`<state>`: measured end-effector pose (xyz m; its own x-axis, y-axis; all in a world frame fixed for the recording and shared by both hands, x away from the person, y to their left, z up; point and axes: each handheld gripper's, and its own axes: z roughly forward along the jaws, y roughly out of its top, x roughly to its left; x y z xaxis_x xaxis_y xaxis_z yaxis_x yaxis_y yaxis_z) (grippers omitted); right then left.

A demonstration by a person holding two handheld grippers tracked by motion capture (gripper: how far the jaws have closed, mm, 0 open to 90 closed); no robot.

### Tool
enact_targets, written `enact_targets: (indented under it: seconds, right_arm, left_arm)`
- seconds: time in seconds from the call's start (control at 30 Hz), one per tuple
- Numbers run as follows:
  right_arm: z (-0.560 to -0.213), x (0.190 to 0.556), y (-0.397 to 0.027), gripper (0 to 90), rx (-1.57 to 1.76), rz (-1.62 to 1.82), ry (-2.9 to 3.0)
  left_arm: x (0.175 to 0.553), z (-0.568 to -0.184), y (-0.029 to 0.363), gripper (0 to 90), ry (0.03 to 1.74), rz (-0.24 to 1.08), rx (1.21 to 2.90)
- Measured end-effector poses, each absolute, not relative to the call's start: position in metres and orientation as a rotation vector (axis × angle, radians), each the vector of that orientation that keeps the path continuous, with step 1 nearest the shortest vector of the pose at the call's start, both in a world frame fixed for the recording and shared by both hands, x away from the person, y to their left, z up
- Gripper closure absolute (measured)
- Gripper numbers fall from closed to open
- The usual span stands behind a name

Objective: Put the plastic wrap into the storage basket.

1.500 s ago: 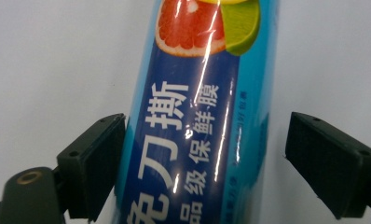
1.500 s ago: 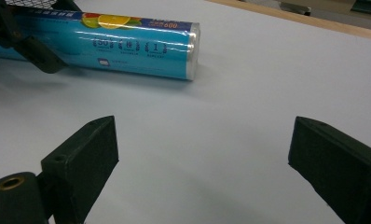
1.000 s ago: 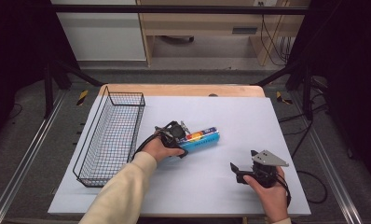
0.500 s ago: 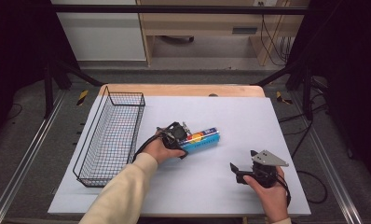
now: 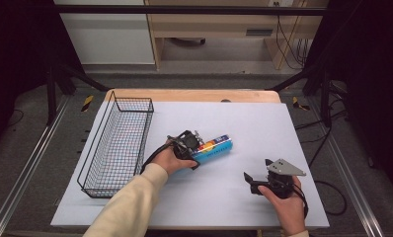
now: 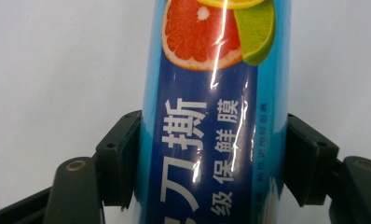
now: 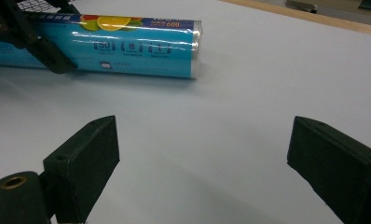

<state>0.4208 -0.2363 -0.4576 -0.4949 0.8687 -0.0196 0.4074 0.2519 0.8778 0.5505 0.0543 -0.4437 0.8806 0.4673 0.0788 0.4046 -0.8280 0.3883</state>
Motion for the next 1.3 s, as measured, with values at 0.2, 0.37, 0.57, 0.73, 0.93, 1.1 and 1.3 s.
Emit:
enact_targets:
  seconds: [0.2, 0.37, 0.57, 0.73, 0.93, 1.1, 1.3]
  right_arm:
    - [-0.4581, 0.4209, -0.2352, 9.3, 1.156, 1.182, 2.029]
    - [-0.4584, 0.4211, -0.2347, 9.4, 1.152, 1.181, 2.037]
    - [-0.4589, 0.421, -0.2344, 9.4, 1.155, 1.181, 2.041]
    - [-0.4593, 0.4211, -0.2333, 9.3, 1.152, 1.183, 2.049]
    - [-0.4599, 0.4214, -0.233, 9.3, 1.147, 1.183, 2.061]
    - [-0.4601, 0.4211, -0.2324, 9.3, 1.151, 1.18, 2.064]
    - [-0.4603, 0.4214, -0.2321, 9.3, 1.146, 1.18, 2.068]
  left_arm:
    - [0.5516, -0.4429, 0.0525, 30.6, 0.641, 0.236, 2.706]
    - [0.5536, -0.443, 0.0536, 30.2, 0.649, 0.223, 2.7]
    - [0.5556, -0.4428, 0.0536, 30.0, 0.658, 0.198, 2.704]
    - [0.5579, -0.4424, 0.0527, 30.0, 0.655, 0.181, 2.718]
    - [0.5588, -0.4433, 0.0523, 30.0, 0.655, 0.169, 2.72]
    - [0.5589, -0.4457, 0.0511, 29.9, 0.646, 0.167, 2.728]
    - [0.5593, -0.4474, 0.0503, 30.1, 0.645, 0.156, 2.731]
